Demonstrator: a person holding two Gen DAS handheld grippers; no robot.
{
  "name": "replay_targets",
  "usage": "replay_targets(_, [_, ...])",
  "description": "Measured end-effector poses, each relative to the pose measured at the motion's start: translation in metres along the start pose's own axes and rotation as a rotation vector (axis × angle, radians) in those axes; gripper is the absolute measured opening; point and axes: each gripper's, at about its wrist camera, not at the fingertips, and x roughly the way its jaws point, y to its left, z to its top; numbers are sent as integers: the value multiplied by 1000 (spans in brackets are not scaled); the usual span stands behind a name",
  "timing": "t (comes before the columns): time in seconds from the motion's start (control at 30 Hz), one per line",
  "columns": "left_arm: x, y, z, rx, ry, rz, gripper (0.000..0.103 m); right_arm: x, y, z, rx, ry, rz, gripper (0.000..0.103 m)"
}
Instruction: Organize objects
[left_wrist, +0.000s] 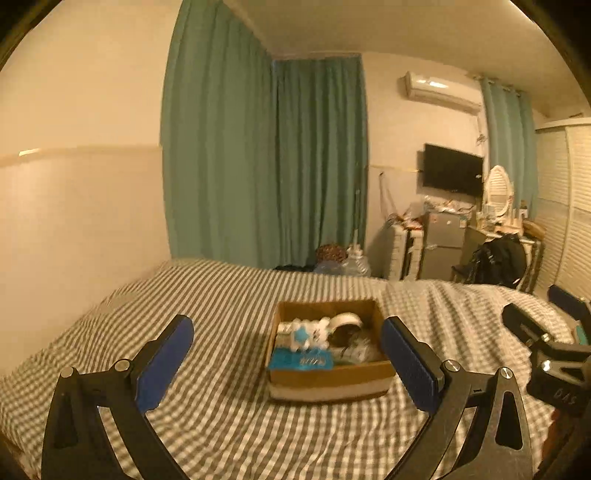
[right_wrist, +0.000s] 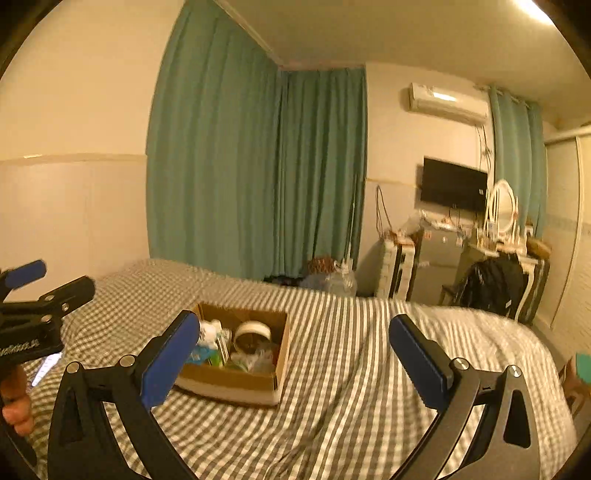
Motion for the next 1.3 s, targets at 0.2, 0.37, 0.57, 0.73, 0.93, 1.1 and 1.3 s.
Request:
replay_targets(0.2, [30, -5, -31, 22, 48, 25, 103, 38, -4, -30, 2, 46, -18, 102])
replay_targets(0.37, [44, -7, -43, 18, 73, 33, 103, 65, -8, -47, 17, 87, -29, 102])
replay_targets(0.57, [47, -6, -46, 5, 90, 13, 103, 79, -3, -58, 10, 111, -33, 102])
replay_targets(0.73, [46, -6, -46, -1, 98, 15, 103, 79, -4, -59, 22, 112, -29, 102])
replay_targets(0.93, [40, -5, -42, -11, 87, 15, 103, 76, -1, -57, 21, 108, -30, 102])
replay_targets(1.1, [40, -5, -42, -9, 90, 13, 103, 75, 0, -57, 20, 107, -29, 102])
replay_targets(1.3, [40, -6, -42, -8, 92, 13, 103, 75, 1, -57, 23, 106, -29, 102])
